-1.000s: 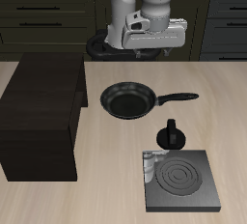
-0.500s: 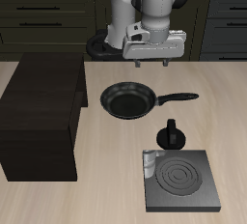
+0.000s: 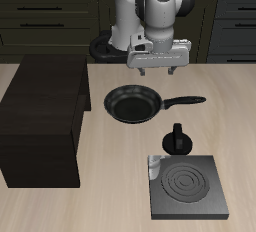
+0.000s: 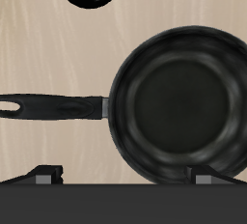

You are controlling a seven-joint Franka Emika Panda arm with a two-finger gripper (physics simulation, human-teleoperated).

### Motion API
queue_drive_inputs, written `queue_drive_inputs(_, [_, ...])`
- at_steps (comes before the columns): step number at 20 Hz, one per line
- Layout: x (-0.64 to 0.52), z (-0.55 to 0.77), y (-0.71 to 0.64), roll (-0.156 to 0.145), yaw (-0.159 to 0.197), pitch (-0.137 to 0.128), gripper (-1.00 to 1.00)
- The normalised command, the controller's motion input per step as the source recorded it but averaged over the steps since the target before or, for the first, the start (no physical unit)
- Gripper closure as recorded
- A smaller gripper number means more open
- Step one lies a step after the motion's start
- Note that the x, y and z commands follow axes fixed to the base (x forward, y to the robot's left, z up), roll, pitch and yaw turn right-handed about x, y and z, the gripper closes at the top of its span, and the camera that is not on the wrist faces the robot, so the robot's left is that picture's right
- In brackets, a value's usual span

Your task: Place the frypan on the flat stove

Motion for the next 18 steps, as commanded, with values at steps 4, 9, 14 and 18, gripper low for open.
queue_drive_inputs(4, [-0.14, -0.16, 0.05, 0.015, 0.008, -0.014, -1.0])
queue_drive_inputs(9, [-0.06, -0.04, 0.01, -0.001, 0.016, -0.05, -1.0])
queue_drive_inputs(14, [0.03, -0.26, -0.03, -0.021, 0.041, -0.005, -1.0])
queue_drive_inputs(18, [0.06, -0.27, -0.04, -0.018, 0.005, 0.031, -1.0])
